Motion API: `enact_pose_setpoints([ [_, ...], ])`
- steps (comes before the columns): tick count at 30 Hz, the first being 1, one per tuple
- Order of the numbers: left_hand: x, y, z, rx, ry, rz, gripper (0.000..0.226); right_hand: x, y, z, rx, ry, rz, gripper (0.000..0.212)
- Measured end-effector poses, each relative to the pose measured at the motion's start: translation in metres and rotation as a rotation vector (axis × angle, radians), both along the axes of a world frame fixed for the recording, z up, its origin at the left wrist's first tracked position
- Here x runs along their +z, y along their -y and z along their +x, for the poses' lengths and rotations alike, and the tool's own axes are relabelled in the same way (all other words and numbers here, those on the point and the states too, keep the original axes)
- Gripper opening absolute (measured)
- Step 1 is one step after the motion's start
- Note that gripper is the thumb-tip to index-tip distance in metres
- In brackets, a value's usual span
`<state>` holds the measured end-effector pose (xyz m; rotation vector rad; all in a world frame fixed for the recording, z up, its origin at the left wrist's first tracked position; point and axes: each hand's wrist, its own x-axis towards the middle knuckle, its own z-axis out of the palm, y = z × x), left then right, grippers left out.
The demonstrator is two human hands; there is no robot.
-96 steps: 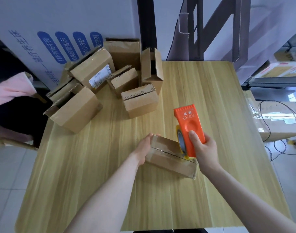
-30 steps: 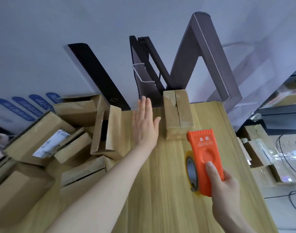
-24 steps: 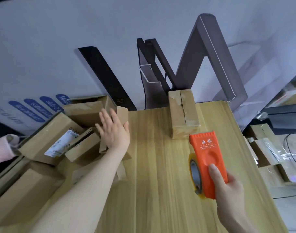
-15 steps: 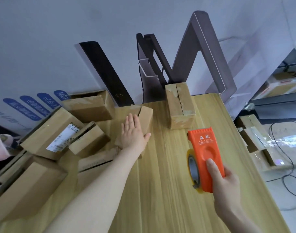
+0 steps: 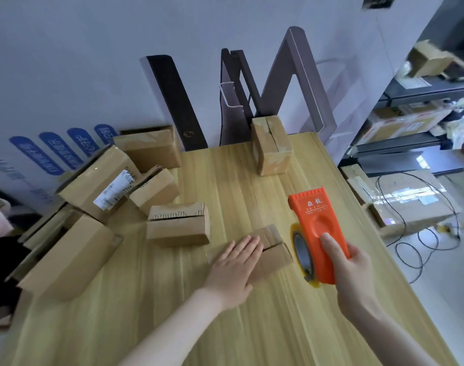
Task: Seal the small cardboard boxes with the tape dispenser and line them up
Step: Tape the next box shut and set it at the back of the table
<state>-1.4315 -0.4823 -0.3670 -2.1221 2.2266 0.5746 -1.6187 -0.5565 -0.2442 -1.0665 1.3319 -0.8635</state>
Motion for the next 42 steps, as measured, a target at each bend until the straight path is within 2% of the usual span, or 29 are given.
enact_pose_setpoints([
  [6,-0.002,-0.097,0.016,-0.109,-0.066,0.037,0.097,0.007,-0.059,0.0,0.105,-0.019,0.089,0.023],
  [10,-0.005,-0.116,0.017,-0.069,-0.193,-0.019,0.081,0.018,-0.082,0.007,0.201,-0.041,0.077,0.029],
  [13,0.023,-0.106,0.01,0.262,-0.607,-0.03,0.054,0.026,-0.088,0.008,0.263,-0.032,0.075,0.022],
  [15,0.058,-0.093,0.004,0.61,-1.014,-0.016,0.06,0.03,-0.088,0.006,0.308,-0.032,0.077,0.022],
  [17,0.088,-0.078,0.004,0.889,-1.34,0.016,0.054,0.033,-0.087,0.004,0.359,-0.042,0.07,0.024],
  [18,0.102,-0.072,0.005,0.957,-1.43,0.038,0.047,0.036,-0.085,0.004,0.385,-0.051,0.063,0.027],
  [21,0.135,-0.066,0.014,0.933,-1.555,0.06,0.036,0.042,-0.082,0.002,0.459,-0.093,0.034,0.03],
  [24,0.152,-0.067,0.02,0.897,-1.578,0.016,0.025,0.045,-0.079,0.0,0.509,-0.124,0.004,0.03],
  [27,0.162,-0.069,0.02,0.884,-1.497,-0.013,0.02,0.05,-0.075,-0.001,0.582,-0.145,-0.036,0.03],
  [32,0.173,-0.07,0.015,1.04,-1.34,-0.039,0.004,0.057,-0.068,0.0,0.702,-0.228,-0.152,0.007],
  [34,0.175,-0.067,0.016,1.091,-1.258,-0.107,0.006,0.06,-0.066,0.003,0.725,-0.301,-0.222,0.01],
  [37,0.177,-0.063,0.021,1.189,-1.174,-0.218,0.016,0.065,-0.063,0.014,0.771,-0.48,-0.34,0.025],
  [42,0.166,-0.065,0.031,1.317,-1.073,-0.321,0.028,0.074,-0.068,0.039,0.852,-0.651,-0.405,0.038],
])
